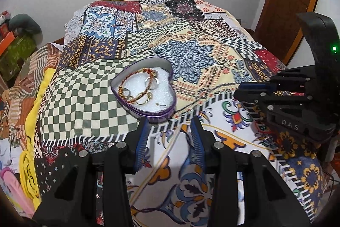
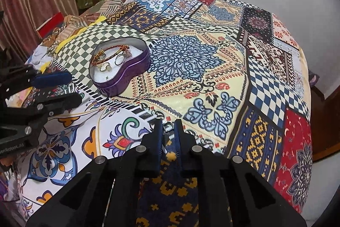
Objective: Organize jewelry
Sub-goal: 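Withdraw the left gripper from the tin toward a second red bracelet, then close the left gripper on the thin red string bracelet and lift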
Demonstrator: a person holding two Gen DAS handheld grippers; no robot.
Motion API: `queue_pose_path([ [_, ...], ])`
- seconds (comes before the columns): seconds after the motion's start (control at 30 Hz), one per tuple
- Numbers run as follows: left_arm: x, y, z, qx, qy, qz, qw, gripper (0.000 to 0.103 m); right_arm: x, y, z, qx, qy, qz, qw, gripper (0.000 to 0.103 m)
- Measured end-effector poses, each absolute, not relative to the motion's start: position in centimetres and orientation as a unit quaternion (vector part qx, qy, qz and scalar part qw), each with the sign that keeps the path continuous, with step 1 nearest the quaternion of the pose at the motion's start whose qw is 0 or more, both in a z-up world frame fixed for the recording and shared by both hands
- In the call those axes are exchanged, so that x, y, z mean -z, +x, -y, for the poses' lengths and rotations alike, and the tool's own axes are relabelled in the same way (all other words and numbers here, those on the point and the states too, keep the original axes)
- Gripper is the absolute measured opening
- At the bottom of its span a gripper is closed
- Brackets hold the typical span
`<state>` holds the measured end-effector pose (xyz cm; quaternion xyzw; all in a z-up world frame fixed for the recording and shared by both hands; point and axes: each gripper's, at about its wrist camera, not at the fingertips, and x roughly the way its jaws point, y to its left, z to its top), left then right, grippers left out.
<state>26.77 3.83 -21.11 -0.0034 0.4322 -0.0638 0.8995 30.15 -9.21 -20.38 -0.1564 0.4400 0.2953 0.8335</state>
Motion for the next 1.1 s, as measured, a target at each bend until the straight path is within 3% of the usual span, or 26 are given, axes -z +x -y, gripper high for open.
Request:
queue_pose_path([
  [0.47,19.5,25.1,2.4,0.127,-0.012,-0.441,0.888,0.040,16.4,26.2,14.7,-0.269,-0.116,-0.412,0.863,0.010],
  [0.8,21.5,25.0,6.4,0.142,0.001,-0.471,0.871,0.039,14.9,24.3,16.5,-0.259,-0.104,-0.392,0.877,0.010],
  [0.9,22.0,24.9,6.4,0.138,-0.006,-0.475,0.869,0.030,14.9,23.8,16.8,-0.262,-0.101,-0.390,0.877,0.010],
  [0.97,22.1,25.0,6.1,0.137,-0.015,-0.478,0.868,0.015,15.0,23.6,16.7,-0.263,-0.101,-0.390,0.877,0.010],
  [1.03,22.3,25.0,5.8,0.136,-0.018,-0.479,0.867,0.007,15.0,23.5,16.5,-0.264,-0.100,-0.390,0.876,0.010],
  [1.1,22.3,24.9,5.4,0.135,-0.022,-0.479,0.867,0.006,15.0,23.3,16.4,-0.265,-0.099,-0.390,0.876,0.010],
])
